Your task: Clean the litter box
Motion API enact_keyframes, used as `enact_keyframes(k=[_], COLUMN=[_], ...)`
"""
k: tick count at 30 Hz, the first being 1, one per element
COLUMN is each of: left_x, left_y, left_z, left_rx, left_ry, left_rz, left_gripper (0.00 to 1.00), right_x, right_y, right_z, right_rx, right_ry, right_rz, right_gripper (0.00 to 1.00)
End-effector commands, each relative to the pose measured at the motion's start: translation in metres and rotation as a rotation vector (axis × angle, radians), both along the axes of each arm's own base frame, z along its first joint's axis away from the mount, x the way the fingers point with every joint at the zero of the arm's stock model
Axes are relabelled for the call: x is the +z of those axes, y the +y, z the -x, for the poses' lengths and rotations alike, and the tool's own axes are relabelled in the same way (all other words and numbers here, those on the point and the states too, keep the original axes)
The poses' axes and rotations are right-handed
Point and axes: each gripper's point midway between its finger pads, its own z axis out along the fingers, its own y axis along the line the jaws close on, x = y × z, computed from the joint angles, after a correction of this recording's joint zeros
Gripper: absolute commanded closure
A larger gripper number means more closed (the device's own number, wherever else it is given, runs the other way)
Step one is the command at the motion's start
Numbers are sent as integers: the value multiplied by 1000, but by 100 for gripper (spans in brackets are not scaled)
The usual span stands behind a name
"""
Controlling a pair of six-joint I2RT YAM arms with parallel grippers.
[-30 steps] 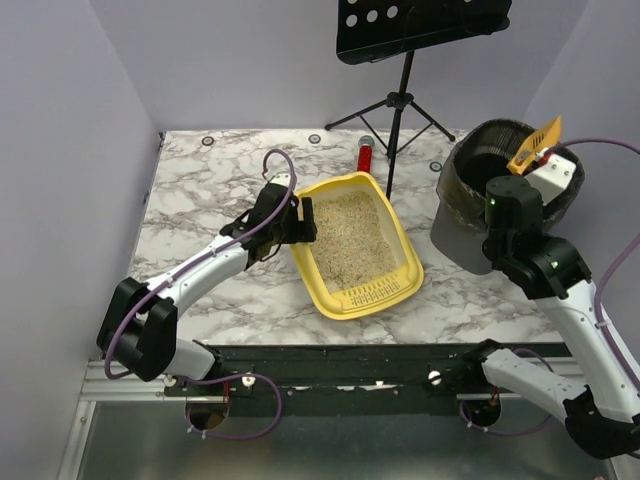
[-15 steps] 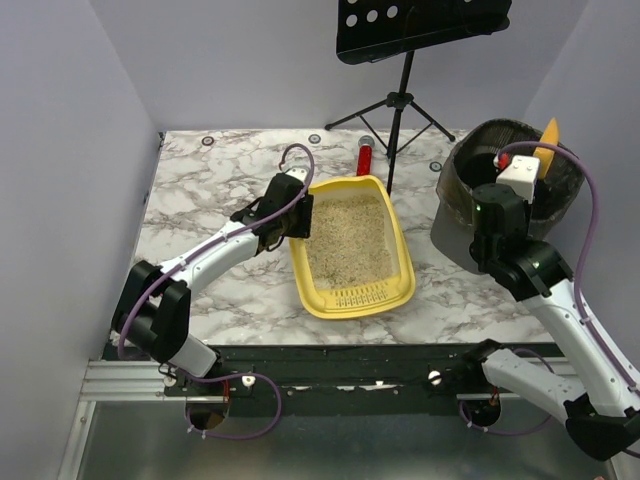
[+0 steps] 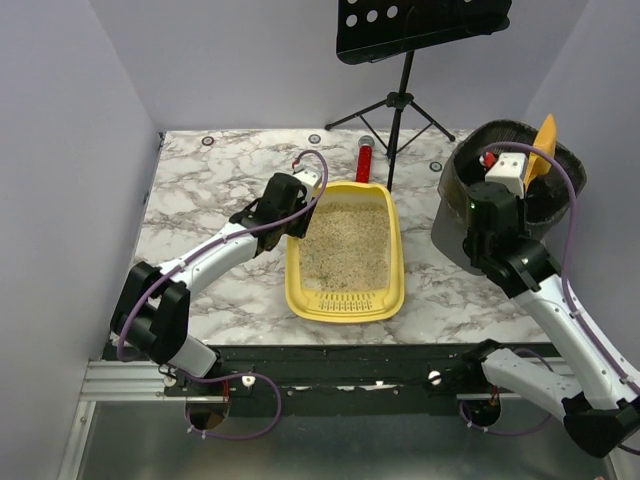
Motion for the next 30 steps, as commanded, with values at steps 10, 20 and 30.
enact_keyframes(k=[10,20,30], left_x=[-17,-15,-16], left_y=[-2,8,12], left_z=[16,6,5], left_rx=[-107,13,48], left_ry=[22,21,24], left_rz=[-39,-40,-44], left_gripper=[55,55,55], right_x=[-6,10,36], right_y=[-9,-15,-14], right_z=[10,23,38], right_rx=[-68,-68,-22], right_ry=[-5,-108,-269], right_rz=[1,-76,-258], right_gripper=[99,99,99])
